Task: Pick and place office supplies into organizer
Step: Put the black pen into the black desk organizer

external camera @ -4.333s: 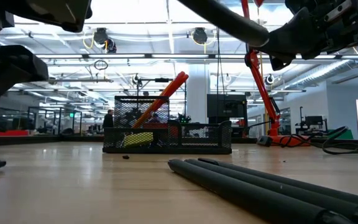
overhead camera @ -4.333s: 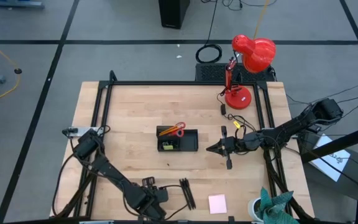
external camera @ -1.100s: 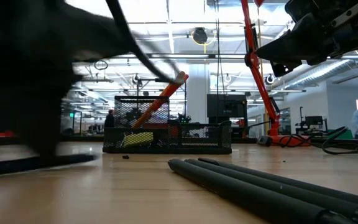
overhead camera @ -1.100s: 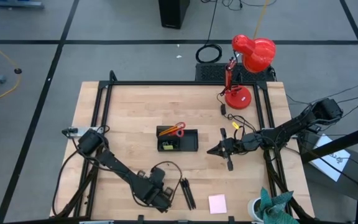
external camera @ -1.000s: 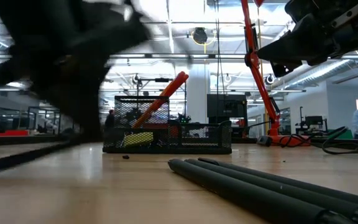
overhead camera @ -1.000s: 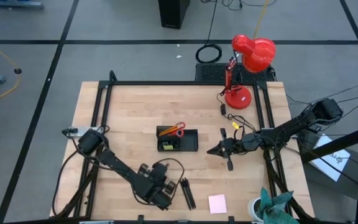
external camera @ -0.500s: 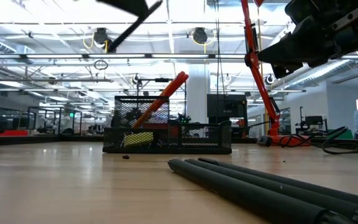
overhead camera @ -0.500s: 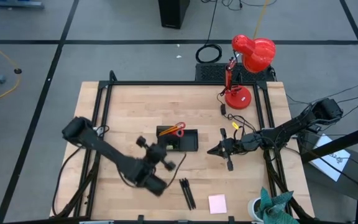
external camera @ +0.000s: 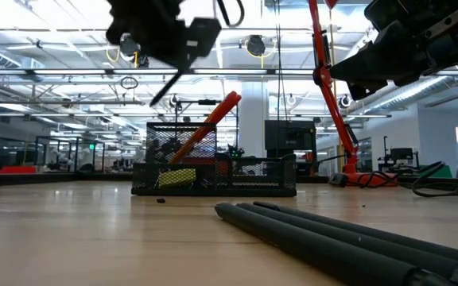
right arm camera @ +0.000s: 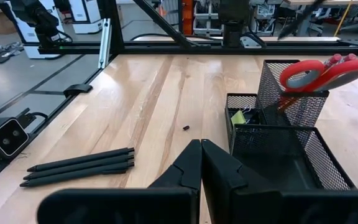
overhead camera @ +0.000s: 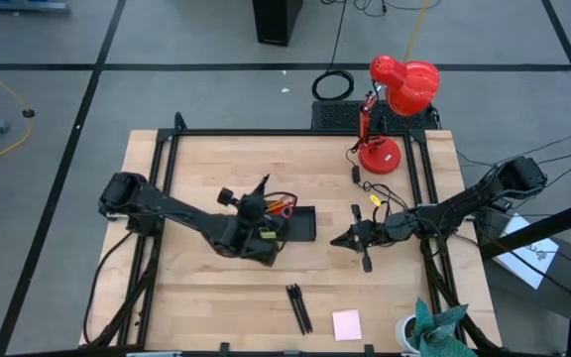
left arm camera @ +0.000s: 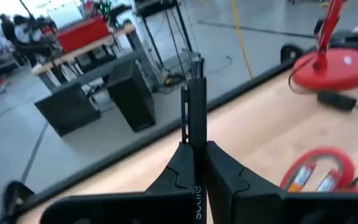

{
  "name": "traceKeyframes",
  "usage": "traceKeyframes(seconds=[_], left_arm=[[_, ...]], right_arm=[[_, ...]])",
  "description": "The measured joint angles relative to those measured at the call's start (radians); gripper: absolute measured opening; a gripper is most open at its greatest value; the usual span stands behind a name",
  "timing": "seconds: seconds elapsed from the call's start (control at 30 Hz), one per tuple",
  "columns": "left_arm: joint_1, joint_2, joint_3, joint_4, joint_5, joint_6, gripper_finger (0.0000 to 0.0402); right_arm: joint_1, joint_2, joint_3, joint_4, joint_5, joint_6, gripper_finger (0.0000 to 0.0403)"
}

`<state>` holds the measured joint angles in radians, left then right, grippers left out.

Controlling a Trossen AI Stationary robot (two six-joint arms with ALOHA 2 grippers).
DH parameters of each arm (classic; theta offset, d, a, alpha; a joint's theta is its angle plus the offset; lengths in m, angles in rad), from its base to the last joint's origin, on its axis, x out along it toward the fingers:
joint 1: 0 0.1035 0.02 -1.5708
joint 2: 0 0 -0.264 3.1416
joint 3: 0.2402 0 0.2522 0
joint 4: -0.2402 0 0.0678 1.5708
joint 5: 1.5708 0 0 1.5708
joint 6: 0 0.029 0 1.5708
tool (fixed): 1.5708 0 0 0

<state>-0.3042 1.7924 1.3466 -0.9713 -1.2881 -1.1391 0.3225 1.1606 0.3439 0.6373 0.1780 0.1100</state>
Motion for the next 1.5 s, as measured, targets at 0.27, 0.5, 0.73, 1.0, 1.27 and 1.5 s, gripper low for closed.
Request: traceKeyframes(seconds=[0.27, 0.5, 0.73, 1.0, 1.27, 1.5], left_arm=[[0.032, -0.031, -0.089, 0.385, 0.122, 0.43, 0.0006], [0.089, -0.136, -0.144, 0.781, 0.343, 0.931, 0.0012], [0.149, -0.262, -0.417, 1.479, 0.723, 1.248, 0.001], [0.207, -0.335, -0.601, 1.525, 0.823, 1.156, 0.0009], [0.222, -0.338, -0.612, 1.355, 0.869, 1.124, 0.0009], [0.226, -0.338, -0.671, 1.343, 0.901, 1.126, 0.0006]], right_arm=[[0.0, 0.0, 0.0, -0.004, 0.0, -0.011, 0.0004], [0.0, 0.0, 0.0, 0.002, 0.001, -0.02, 0.0004], [0.0, 0.0, 0.001, -0.011, 0.001, -0.021, 0.0004], [0.0, 0.0, 0.0, -0.044, 0.002, -0.018, 0.0004], [0.0, 0.0, 0.0, -0.048, 0.003, -0.018, 0.0004], [0.0, 0.0, 0.0, -0.052, 0.003, -0.001, 0.0004]])
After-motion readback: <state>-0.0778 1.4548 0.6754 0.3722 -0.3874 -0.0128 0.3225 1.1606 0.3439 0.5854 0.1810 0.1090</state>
